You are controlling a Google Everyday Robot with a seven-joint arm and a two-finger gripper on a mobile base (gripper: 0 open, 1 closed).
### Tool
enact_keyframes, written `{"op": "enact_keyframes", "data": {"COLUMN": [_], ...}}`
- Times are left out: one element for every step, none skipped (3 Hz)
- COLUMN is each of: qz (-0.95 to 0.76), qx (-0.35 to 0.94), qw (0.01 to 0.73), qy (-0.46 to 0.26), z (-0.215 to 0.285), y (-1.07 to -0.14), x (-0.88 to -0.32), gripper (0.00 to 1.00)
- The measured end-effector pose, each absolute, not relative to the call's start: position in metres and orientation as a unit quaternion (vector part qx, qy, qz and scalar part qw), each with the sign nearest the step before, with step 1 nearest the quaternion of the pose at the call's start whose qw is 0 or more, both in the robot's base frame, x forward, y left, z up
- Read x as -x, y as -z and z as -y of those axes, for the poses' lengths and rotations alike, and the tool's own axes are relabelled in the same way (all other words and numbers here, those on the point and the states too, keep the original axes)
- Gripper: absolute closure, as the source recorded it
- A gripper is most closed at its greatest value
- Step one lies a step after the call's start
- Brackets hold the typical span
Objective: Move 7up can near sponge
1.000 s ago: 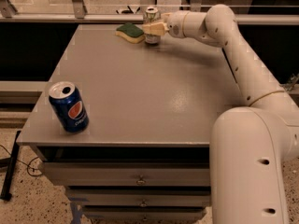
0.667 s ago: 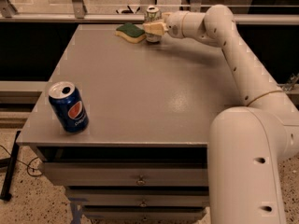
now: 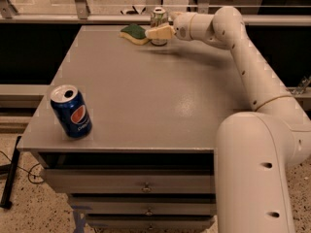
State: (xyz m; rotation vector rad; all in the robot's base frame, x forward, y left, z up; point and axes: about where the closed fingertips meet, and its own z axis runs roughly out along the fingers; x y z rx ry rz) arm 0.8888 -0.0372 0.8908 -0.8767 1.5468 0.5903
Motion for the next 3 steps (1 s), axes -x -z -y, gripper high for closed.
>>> {"op": "enact_keyframes", "data": {"qz": [-0.667,-0.667,-0.666], "qx": [0.375,0.377,0.376], "qw": [0.594,0.597,0.609], "qy": [-0.250,-0.237,-0.211], "z": [0.049,0.082,0.139], "y": [-0.890,-0.897,-0.917], "x": [-0.884,-0.869,-0.842], "gripper": [0.00,0.00,0.00]}}
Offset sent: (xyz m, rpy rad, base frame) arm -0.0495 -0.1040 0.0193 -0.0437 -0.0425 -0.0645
